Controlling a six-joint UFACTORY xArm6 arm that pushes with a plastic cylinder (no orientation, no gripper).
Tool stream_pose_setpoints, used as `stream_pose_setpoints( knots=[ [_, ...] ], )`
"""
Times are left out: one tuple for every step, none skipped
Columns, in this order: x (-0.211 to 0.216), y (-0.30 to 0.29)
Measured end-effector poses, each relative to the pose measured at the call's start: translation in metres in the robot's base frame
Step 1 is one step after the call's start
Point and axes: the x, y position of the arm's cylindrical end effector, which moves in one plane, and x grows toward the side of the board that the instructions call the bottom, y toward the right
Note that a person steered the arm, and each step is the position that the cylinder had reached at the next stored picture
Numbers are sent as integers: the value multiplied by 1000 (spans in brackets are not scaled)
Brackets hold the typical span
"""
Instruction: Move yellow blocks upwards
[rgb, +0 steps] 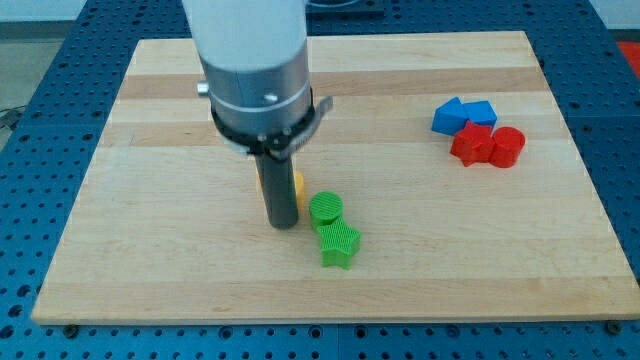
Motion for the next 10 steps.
stream_pose_setpoints(
  knots=[
    [-25,-9],
    [-24,-13],
    [15,-24],
    [91,-28],
    [111,-27],
    [111,17],
    [111,26],
    [109,76],
    [111,79],
    [105,79]
  ],
)
